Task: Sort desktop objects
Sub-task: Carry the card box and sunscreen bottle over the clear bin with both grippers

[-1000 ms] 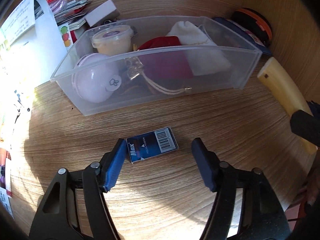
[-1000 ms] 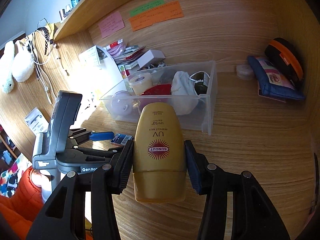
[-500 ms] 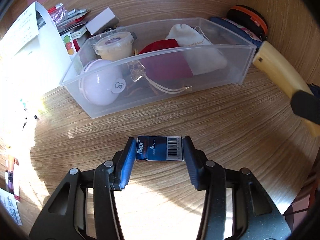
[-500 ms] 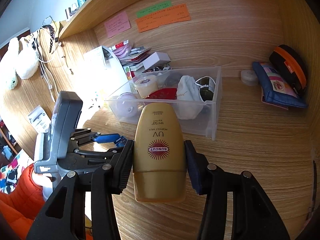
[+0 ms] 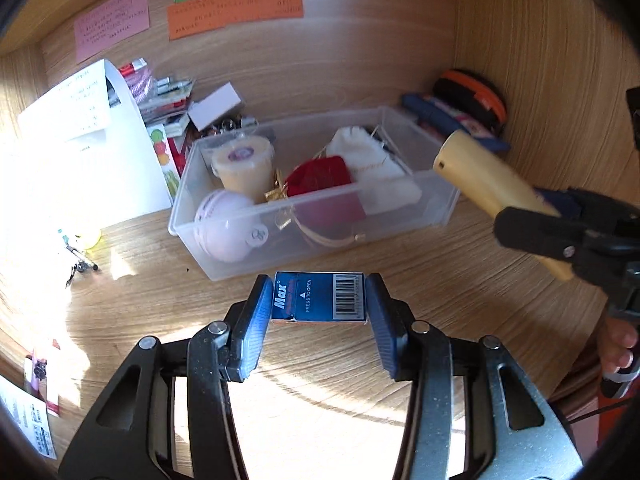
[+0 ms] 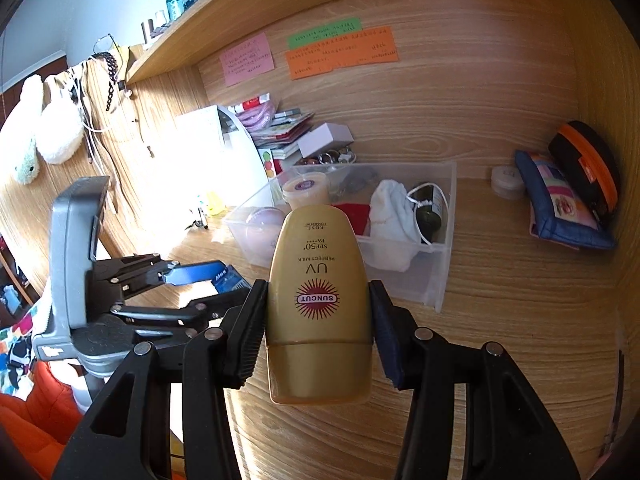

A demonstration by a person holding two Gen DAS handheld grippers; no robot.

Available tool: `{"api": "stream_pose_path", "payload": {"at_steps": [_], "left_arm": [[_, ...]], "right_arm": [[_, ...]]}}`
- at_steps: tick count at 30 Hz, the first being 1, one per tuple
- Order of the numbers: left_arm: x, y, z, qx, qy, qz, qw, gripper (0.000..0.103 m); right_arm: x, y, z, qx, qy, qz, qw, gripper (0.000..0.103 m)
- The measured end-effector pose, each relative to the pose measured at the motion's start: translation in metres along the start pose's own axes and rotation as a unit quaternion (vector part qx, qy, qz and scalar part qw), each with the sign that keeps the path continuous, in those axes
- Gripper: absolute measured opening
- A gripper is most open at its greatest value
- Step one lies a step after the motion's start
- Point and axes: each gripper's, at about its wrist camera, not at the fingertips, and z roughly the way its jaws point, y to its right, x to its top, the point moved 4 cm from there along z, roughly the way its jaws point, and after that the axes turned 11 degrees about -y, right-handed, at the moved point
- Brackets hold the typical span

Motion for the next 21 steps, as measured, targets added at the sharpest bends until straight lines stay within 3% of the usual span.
{"api": "stream_pose_path", "payload": {"at_steps": [6, 10, 21], "left_arm": [[0.01, -0.014, -0.02, -0.012, 0.027, -0.017, 0.9994, 0.047], [0.019, -0.023, -0.027, -0.088, 0.023, -0.036, 0.9952, 0.047], [0.06, -0.038, -0.039, -0.079, 0.055, -0.031, 0.9949, 0.047]], "right_arm": [[0.008, -0.002, -0.005, -0.005, 0.007, 0.002, 1.0, 0.046], [0.016, 0.001, -0.006, -0.007, 0.013, 0.007, 1.0, 0.046], [0.043, 0.031, 0.01, -0.008, 0.016, 0.038, 0.999, 0.046]]}}
